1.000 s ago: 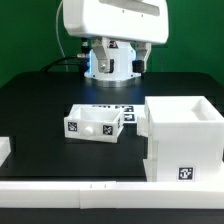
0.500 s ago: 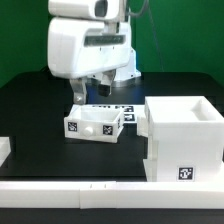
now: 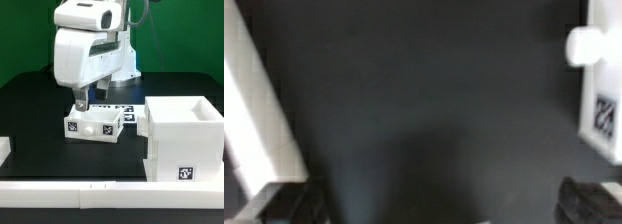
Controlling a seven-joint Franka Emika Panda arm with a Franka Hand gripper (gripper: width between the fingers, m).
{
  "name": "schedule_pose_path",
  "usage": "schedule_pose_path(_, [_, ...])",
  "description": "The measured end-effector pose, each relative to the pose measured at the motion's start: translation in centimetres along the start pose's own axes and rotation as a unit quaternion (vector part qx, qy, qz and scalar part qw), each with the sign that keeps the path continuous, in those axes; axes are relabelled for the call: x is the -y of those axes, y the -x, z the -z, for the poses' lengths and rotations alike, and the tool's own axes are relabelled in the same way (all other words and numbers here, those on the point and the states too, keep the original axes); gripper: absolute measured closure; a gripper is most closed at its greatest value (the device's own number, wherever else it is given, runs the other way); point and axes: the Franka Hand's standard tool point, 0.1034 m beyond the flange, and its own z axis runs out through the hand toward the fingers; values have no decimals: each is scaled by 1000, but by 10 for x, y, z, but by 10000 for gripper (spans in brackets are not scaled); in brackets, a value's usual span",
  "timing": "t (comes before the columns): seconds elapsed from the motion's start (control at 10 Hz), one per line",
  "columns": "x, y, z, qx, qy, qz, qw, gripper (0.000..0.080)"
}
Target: Assemble drawer
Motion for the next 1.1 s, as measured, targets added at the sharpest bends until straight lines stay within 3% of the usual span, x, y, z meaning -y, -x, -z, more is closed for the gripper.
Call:
schedule_pose_path(0.1, [11, 10, -16, 13, -26, -2, 1000, 150])
schedule_pose_path(0.2, [22, 7, -23, 34, -38, 18, 999, 150])
schedule_pose_path(0.3, [29, 5, -27, 36, -41, 53, 997, 150])
schedule_pose_path(0.7, [29, 10, -27, 35, -44, 90, 994, 150])
schedule_pose_path(0.8, [37, 25, -22, 33, -76, 160, 984, 150])
schedule_pose_path(1.1, [56, 54, -22, 14, -116, 246, 962, 150])
